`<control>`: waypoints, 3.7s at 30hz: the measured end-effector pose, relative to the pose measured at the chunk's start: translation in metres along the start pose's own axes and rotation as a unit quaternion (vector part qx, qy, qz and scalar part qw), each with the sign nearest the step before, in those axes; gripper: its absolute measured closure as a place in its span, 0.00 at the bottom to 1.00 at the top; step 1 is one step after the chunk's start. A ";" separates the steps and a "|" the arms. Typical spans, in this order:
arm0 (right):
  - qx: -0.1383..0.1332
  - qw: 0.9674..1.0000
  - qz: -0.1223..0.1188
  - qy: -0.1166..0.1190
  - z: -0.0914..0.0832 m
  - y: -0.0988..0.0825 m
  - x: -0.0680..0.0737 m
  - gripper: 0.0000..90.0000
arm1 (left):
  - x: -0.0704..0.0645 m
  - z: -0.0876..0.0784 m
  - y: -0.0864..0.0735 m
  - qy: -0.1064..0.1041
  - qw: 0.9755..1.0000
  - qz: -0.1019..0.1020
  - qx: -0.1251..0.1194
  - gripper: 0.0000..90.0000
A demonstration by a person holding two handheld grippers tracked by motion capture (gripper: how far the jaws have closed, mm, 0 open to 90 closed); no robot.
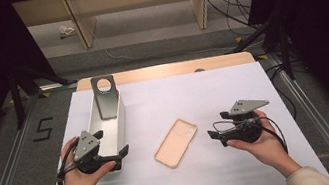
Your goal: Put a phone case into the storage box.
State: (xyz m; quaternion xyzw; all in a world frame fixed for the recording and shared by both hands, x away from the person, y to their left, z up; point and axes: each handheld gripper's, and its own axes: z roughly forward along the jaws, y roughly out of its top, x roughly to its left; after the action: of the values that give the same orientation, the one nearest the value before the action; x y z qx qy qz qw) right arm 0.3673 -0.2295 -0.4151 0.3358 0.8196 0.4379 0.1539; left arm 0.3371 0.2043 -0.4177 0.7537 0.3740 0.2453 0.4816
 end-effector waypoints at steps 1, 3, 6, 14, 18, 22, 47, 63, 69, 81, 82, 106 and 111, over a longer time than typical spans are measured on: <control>-0.001 1.000 -0.001 0.003 0.000 0.001 0.001 0.22 | 0.000 0.000 0.000 -0.001 1.000 -0.001 0.000 0.03; -0.002 1.000 0.002 0.010 0.003 0.003 0.005 0.23 | 0.000 0.001 0.000 -0.001 1.000 -0.001 0.002 0.03; 0.002 0.999 0.000 0.034 0.010 0.006 0.012 0.38 | 0.000 0.002 0.000 0.000 1.000 0.002 0.004 0.03; 0.061 0.994 -0.039 0.083 0.034 0.014 0.040 0.95 | 0.001 0.002 0.000 0.003 1.000 -0.004 0.005 0.04; 0.096 0.991 -0.047 0.085 0.050 0.019 0.051 1.00 | 0.002 0.001 0.000 0.005 1.000 -0.006 0.004 0.04; 0.116 0.987 -0.050 0.094 0.066 0.023 0.060 1.00 | 0.003 0.000 0.000 0.006 1.000 -0.006 0.003 0.05; 0.232 0.965 -0.071 0.097 0.121 0.021 0.081 1.00 | 0.001 0.001 -0.001 0.003 1.000 -0.002 0.004 0.05; 0.274 0.952 -0.098 0.096 0.108 0.019 0.072 1.00 | -0.001 0.001 -0.001 0.000 1.000 0.000 0.003 0.05; 0.291 0.945 -0.115 0.096 0.100 0.016 0.062 1.00 | -0.002 0.001 -0.001 -0.002 1.000 0.001 0.005 0.05; 0.314 0.937 -0.122 0.091 0.093 0.012 0.049 1.00 | -0.003 0.002 -0.001 -0.004 1.000 0.002 0.004 0.05; 0.316 0.936 -0.123 0.090 0.092 0.012 0.048 1.00 | -0.003 0.002 -0.001 -0.004 1.000 0.001 0.004 0.05; 0.282 0.935 -0.189 0.100 0.077 0.015 0.056 0.31 | -0.004 0.002 -0.001 -0.008 1.000 0.004 0.004 0.05; 0.281 0.934 -0.198 0.098 0.074 0.014 0.057 0.23 | -0.004 0.002 0.000 -0.009 1.000 0.004 0.004 0.05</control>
State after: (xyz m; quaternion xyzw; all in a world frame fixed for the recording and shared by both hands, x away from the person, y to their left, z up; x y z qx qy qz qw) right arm 0.3726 -0.1392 -0.4433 0.1511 0.9702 0.1811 0.0559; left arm 0.3365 0.2001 -0.4191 0.7591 0.3677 0.2393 0.4810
